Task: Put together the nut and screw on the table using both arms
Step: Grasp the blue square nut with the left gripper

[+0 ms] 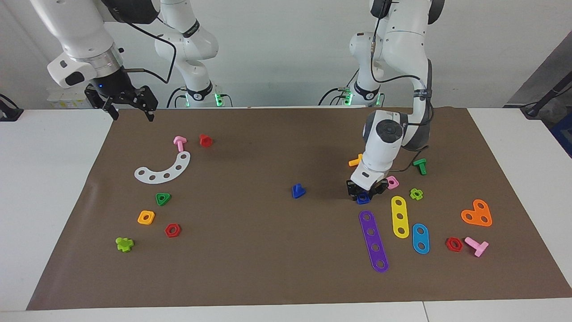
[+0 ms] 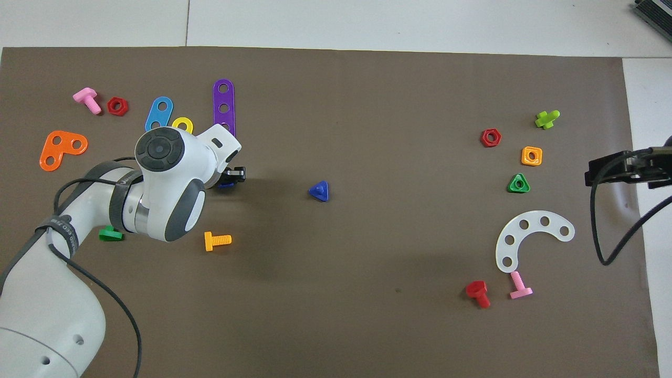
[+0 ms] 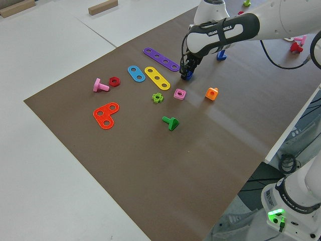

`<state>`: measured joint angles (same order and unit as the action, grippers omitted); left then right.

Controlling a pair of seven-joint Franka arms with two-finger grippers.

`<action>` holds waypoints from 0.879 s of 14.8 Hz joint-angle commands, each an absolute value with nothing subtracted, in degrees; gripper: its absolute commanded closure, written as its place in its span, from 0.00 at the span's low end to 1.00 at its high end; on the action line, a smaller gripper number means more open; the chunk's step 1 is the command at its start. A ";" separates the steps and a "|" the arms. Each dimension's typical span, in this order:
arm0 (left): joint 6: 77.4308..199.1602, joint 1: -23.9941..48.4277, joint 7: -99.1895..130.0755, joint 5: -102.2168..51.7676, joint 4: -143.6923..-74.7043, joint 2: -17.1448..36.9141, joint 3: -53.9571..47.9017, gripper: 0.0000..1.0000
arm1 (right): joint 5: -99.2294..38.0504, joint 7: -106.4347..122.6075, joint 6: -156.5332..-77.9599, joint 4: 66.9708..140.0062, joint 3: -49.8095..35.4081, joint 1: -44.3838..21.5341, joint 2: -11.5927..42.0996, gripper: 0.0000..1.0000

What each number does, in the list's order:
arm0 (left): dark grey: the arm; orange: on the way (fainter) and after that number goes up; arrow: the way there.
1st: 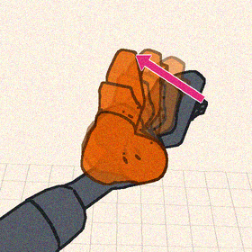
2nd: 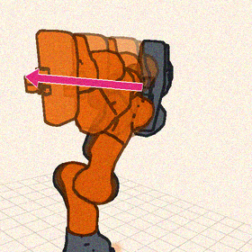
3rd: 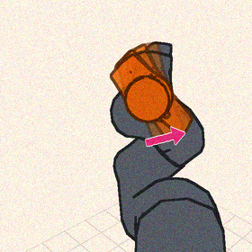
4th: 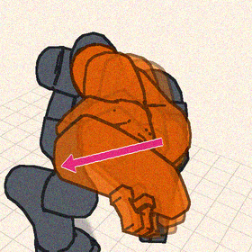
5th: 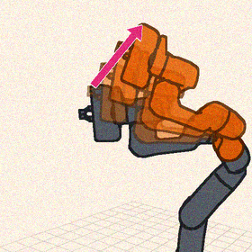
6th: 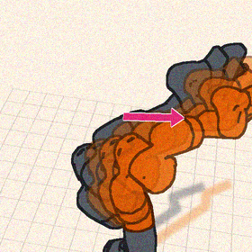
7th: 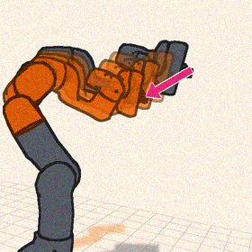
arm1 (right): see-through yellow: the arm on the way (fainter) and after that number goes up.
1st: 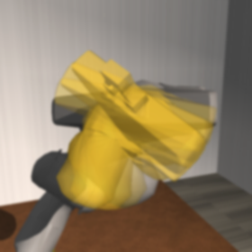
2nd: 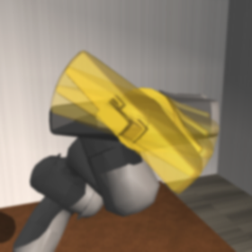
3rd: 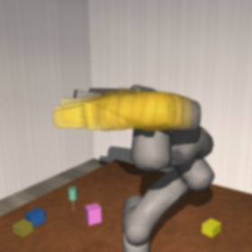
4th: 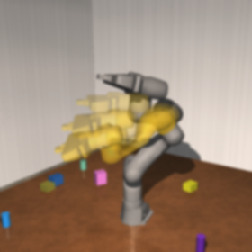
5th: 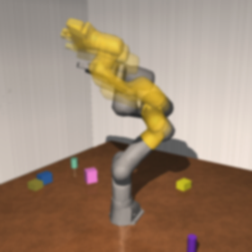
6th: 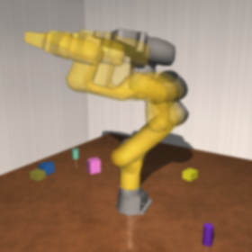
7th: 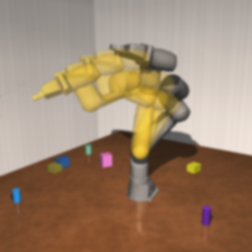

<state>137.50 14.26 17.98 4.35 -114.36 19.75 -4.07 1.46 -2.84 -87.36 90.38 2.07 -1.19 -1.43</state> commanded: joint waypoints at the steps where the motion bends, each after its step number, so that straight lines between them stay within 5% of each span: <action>1: 138.34 14.59 19.07 6.15 -115.84 18.90 -3.52 0.50 | 0.70 -0.97 -86.13 89.74 2.11 -0.79 -1.23 0.00; 10: 134.66 14.33 18.81 6.06 -110.58 19.86 -3.52 0.96 | 0.70 -1.05 -86.04 90.26 2.11 -0.44 -1.58 0.00; 13: 130.88 15.29 19.42 5.72 -106.54 21.09 -3.60 1.00 | 0.70 -1.23 -86.13 90.26 2.11 -0.88 -1.58 0.00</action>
